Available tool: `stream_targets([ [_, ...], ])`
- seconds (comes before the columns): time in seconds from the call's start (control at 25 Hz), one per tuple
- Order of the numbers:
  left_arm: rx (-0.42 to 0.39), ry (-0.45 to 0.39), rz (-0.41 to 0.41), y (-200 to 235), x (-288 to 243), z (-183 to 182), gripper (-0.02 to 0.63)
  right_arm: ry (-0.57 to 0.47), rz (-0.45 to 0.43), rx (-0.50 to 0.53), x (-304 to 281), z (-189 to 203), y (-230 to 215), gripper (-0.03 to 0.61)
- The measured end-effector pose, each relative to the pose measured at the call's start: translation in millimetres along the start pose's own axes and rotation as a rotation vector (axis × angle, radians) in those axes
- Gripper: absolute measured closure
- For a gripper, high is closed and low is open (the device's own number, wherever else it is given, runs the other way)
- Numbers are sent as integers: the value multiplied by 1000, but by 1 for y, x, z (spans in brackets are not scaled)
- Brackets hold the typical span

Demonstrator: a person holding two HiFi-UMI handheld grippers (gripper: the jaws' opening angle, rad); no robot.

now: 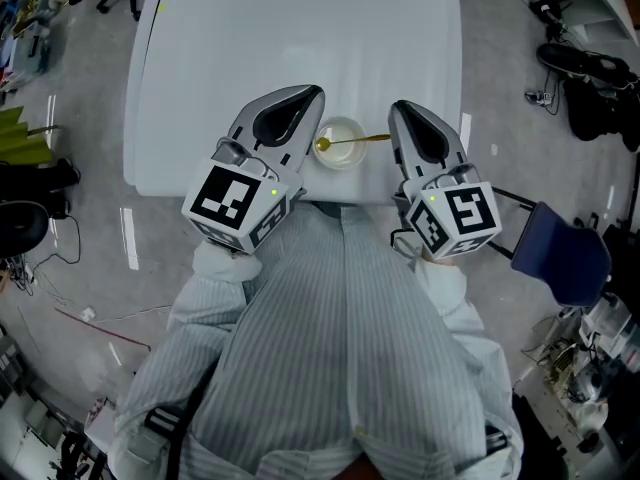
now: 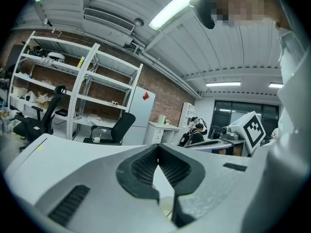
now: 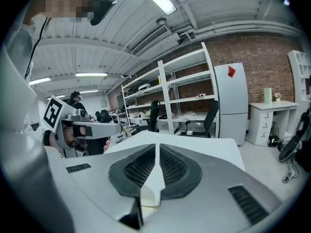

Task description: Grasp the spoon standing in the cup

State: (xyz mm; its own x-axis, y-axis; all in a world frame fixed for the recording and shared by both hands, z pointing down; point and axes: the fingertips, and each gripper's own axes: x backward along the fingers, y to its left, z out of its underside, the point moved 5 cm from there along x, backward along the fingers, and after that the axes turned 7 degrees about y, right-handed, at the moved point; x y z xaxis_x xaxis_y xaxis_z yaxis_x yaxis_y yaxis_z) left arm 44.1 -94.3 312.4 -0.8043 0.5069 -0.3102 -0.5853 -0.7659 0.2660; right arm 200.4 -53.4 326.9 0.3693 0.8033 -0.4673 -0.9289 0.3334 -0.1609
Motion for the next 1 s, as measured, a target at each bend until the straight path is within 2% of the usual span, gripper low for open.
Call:
stream_targets([
  [0.24,11,25,8,3,-1,12,604,29,1,-25,-3,12,-1,561],
  [0.4,21,36,8,7,-2,21,604,56,-5,-31,-10,22,1,505],
  [1.0,49,99,28,9,-14,56,605,144,18,-124,-17,68,-6,425],
])
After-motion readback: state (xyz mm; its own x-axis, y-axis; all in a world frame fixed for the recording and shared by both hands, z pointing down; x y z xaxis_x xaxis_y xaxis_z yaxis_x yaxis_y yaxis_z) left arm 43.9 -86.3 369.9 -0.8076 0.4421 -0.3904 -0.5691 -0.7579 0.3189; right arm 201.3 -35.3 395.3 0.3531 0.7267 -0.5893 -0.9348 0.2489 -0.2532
